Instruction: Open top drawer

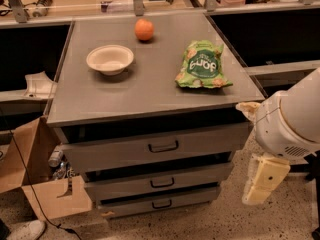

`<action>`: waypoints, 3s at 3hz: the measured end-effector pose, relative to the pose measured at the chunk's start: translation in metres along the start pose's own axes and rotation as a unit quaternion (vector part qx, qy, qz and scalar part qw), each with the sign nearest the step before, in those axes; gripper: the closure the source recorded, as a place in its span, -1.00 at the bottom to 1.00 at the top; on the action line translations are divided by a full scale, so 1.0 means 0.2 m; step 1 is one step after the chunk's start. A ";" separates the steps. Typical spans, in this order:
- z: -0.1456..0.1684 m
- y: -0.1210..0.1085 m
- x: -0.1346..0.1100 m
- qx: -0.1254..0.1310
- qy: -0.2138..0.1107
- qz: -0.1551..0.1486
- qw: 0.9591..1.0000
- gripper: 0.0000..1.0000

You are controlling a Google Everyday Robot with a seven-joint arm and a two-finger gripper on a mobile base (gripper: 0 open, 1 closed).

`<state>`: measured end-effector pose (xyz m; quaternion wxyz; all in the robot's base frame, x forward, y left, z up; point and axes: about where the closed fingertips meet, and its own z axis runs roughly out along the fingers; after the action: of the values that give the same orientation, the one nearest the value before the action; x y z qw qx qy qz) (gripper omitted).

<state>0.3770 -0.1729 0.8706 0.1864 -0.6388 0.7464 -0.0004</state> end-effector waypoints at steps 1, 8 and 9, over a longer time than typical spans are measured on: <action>0.00 0.00 0.00 0.000 0.000 0.000 1.000 -1.00; 0.76 -0.05 -0.06 0.002 0.049 0.033 0.998 -1.00; 0.90 -0.14 -0.14 0.006 0.021 0.030 0.999 -1.00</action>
Offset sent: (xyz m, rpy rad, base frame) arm 0.0096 0.0116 -0.0570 -0.0731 -0.0128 -0.0361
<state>0.4580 -0.1091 0.7168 0.1749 -0.6145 0.7692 -0.0124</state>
